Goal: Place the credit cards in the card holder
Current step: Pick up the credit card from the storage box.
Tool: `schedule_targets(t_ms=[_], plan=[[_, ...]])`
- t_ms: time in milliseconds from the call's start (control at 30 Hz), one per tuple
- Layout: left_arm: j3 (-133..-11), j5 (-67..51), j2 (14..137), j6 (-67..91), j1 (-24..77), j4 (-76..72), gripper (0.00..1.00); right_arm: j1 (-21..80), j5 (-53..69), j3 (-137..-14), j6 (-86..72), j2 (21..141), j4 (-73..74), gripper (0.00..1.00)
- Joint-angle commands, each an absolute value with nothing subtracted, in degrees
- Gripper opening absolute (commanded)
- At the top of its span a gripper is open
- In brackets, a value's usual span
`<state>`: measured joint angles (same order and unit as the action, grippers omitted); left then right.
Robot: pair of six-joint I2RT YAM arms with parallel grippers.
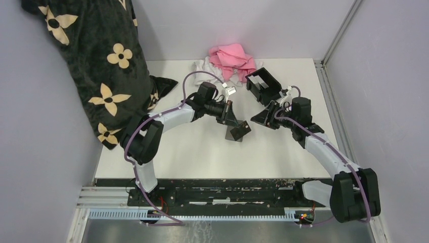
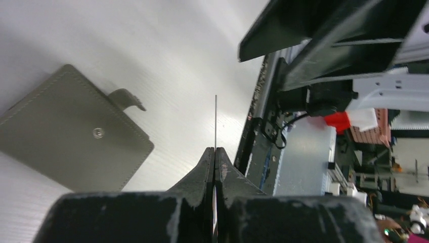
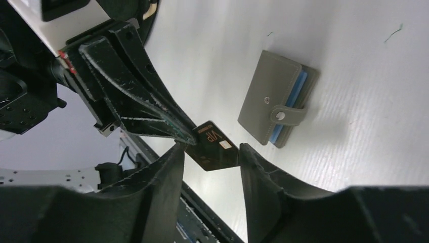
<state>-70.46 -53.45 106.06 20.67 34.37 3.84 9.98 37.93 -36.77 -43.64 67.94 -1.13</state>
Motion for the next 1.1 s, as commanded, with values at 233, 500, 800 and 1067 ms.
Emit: schedule_targets(t_ms=[233,500,800,1067], plan=[[-57.29,-33.78,98.34,42.16,34.19,-20.57,0.03,11.81,25.83,-35.04,-40.60,59.55,-1.85,0.56],[-48.79,-30.55,97.35,58.90,34.08,-39.61,0.03,17.42,20.58,-31.02,-41.91,61.88,-9.84,0.55],[-46.41,-32.10,98.53,66.87,34.11,-49.66,0.03,18.63,19.92,-27.57,-48.12,66.15,-21.39,0.50],[-45.66,-33.32,101.10,70.07,33.69,-54.49,0.03,18.69,22.51,-25.29,-54.57,71.24,-33.09,0.46]])
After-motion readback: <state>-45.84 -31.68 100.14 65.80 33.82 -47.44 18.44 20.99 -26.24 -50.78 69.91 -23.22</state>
